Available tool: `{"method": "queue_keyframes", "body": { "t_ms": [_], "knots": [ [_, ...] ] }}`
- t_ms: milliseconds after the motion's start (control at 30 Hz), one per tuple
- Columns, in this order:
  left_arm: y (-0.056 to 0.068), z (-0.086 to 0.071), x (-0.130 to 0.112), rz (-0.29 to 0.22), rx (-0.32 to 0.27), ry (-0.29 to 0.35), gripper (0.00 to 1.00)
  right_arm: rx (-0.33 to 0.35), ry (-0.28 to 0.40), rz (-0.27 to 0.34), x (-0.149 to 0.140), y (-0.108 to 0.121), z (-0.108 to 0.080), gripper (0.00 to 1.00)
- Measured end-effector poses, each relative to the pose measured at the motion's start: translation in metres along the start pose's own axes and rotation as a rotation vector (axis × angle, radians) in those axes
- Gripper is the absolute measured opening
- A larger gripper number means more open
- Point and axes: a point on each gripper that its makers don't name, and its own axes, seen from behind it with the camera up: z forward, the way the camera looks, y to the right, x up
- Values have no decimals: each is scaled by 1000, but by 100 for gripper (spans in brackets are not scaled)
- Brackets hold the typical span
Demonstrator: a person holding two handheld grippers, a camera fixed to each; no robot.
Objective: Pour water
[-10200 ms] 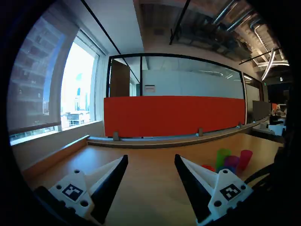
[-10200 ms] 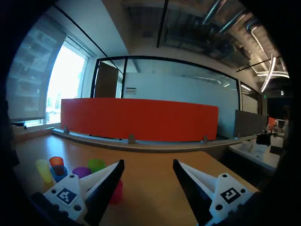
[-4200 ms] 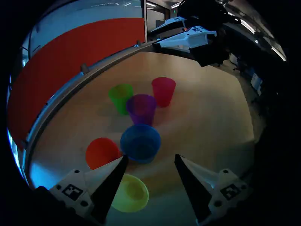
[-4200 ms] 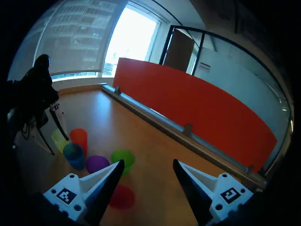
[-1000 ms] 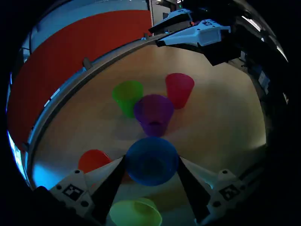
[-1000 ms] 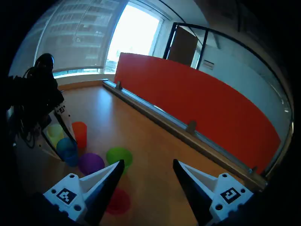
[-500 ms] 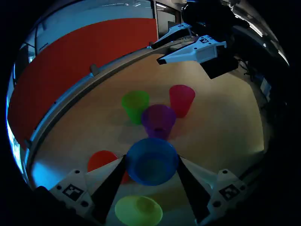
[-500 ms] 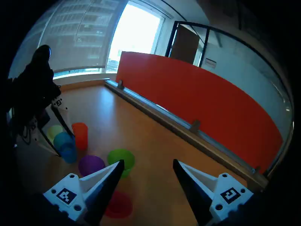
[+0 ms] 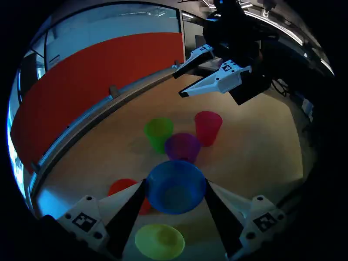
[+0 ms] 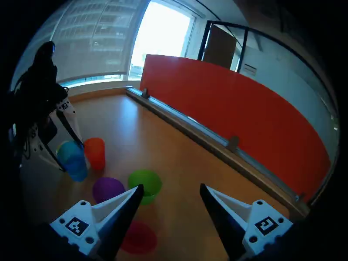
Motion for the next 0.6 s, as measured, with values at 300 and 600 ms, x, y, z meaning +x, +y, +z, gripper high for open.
{"method": "queue_keyframes", "body": {
  "t_ms": [300, 600],
  "knots": [
    [4, -11, 4, -6, 3, 33, 90, 55, -26, -24, -5, -13, 11, 100],
    [1, -19, 7, -30, 11, 70, 90, 153, -58, -34, -12, -29, 17, 100]
  ]
}}
